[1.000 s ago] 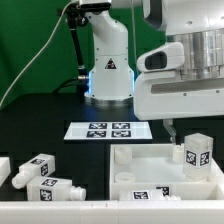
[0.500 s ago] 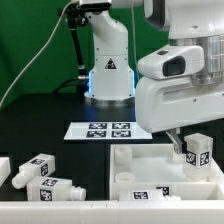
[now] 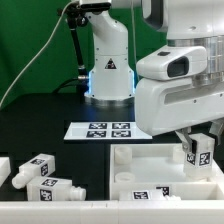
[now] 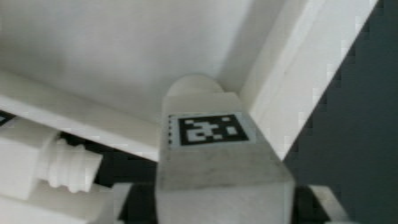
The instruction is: Assemble one leg
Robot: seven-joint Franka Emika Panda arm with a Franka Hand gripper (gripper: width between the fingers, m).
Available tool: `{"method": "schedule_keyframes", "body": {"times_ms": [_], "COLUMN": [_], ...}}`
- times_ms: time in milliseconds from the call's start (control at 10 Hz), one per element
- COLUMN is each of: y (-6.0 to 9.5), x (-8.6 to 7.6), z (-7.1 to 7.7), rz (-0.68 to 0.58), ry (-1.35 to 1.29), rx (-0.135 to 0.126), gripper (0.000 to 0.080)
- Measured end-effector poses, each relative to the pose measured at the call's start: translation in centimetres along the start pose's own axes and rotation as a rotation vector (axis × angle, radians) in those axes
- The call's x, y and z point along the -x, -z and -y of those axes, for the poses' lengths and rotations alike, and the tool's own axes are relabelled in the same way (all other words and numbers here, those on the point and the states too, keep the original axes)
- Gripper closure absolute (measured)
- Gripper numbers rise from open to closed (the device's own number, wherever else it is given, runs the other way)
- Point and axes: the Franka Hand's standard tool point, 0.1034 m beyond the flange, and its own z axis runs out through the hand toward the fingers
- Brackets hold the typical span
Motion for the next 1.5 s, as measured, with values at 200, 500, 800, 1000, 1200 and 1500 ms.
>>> {"method": "schedule_keyframes", "body": {"times_ms": [200,500,800,1000,1200,1500], "y": [0.00,-0.02,-0.06,-0.09,-0.14,-0.17], "x": [0.01,0.02,-0.02,0.24,0.34,0.49], "z": [-0.04,-0.11,-0.32,-0.24,-0.16,-0.29], "rz": [0.000,-0.001,-0.008,-0.018,-0.022,0.003], "ry": [-0.009,-0.144,-0.501,-0.756,-1.027,-1.262], "rx": [0.000,-0.002,-0.004,0.002,0.007,-0.022], "gripper": [0.0513,0.0513,0.0513,0.0512,0.0512,0.0512]}}
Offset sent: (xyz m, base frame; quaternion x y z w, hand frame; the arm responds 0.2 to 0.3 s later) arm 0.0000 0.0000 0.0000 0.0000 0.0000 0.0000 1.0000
